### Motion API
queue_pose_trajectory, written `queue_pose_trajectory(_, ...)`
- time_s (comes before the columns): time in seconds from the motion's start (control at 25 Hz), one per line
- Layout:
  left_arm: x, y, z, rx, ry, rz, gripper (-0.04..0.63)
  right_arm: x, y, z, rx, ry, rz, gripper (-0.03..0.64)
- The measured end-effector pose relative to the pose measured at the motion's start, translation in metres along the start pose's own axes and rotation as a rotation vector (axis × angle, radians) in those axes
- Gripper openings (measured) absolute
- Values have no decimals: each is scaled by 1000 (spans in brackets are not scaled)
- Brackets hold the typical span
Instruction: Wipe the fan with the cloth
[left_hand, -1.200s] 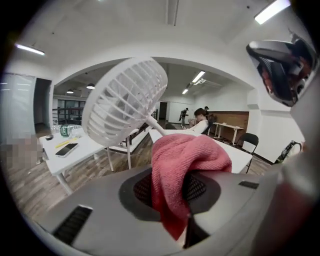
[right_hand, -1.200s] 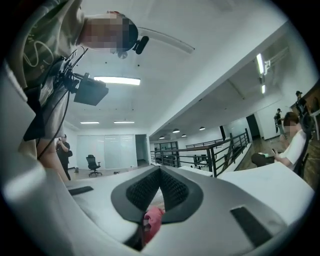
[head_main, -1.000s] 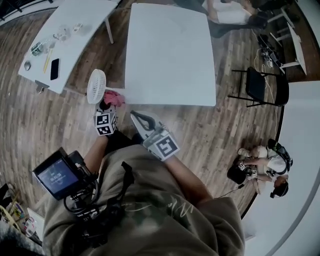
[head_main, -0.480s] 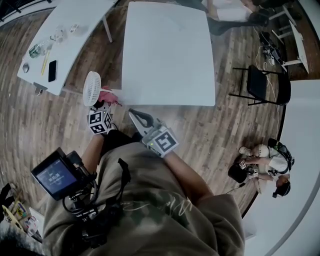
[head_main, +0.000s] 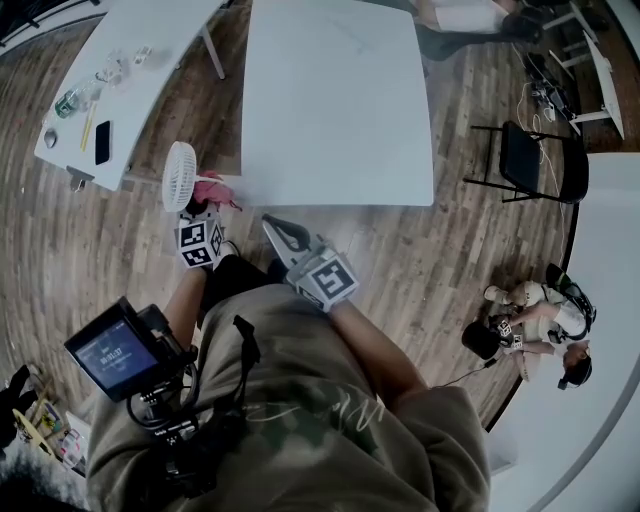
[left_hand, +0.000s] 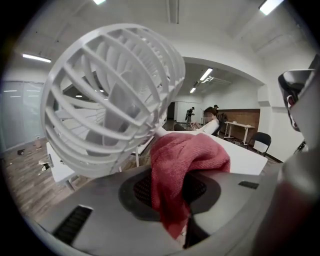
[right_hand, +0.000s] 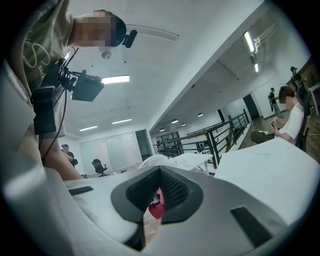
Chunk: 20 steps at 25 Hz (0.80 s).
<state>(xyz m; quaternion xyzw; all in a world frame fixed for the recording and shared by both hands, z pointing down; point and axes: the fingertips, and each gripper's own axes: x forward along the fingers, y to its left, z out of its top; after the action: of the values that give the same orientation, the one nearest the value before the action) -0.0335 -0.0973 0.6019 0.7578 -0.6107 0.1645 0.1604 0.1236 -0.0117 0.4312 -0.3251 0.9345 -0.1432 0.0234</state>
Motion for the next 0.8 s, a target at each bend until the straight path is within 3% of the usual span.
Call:
queue_pose_trajectory(0.32,15,2,0,79,17,-21,94,-1,-17,-10,10,1,-34,0)
queue_pose_trajectory(0.56,16,1,-10,87,23,-47,94,-6,-18,-18,20,6,-66,0)
queue_pose_trajectory(0.8,13,10,-19,-36,38,-16,95,-9,-17,-21,22,17,-77,0)
